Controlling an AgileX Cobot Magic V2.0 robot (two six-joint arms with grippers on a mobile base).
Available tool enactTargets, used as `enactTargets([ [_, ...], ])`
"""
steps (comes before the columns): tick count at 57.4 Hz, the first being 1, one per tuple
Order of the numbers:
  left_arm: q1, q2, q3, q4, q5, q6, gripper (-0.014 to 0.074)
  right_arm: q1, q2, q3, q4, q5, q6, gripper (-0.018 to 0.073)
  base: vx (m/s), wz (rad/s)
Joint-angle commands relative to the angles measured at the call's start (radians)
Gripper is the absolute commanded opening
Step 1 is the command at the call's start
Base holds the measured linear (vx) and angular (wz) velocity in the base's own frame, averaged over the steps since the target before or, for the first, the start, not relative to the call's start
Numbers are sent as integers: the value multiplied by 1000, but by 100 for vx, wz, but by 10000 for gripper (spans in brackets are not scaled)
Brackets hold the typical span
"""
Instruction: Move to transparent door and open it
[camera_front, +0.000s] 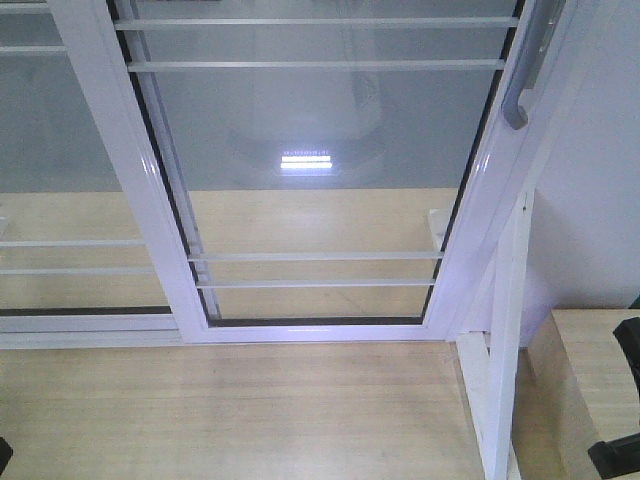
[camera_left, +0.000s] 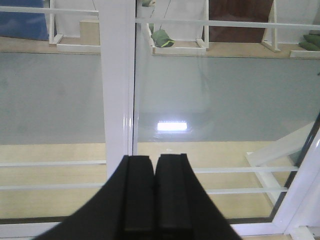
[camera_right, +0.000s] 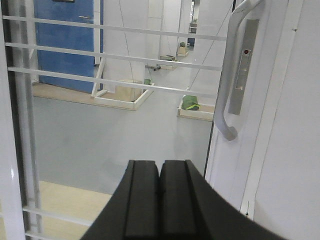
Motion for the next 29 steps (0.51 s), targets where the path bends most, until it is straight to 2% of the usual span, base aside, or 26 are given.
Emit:
enactTargets([
  [1, -2, -13, 31, -3, -85, -5, 0, -5, -14, 13, -6, -86, 1, 2, 30, 0],
  [29, -4, -13, 31, -2, -85, -5, 0, -6, -14, 13, -6, -84, 1, 2, 19, -1],
])
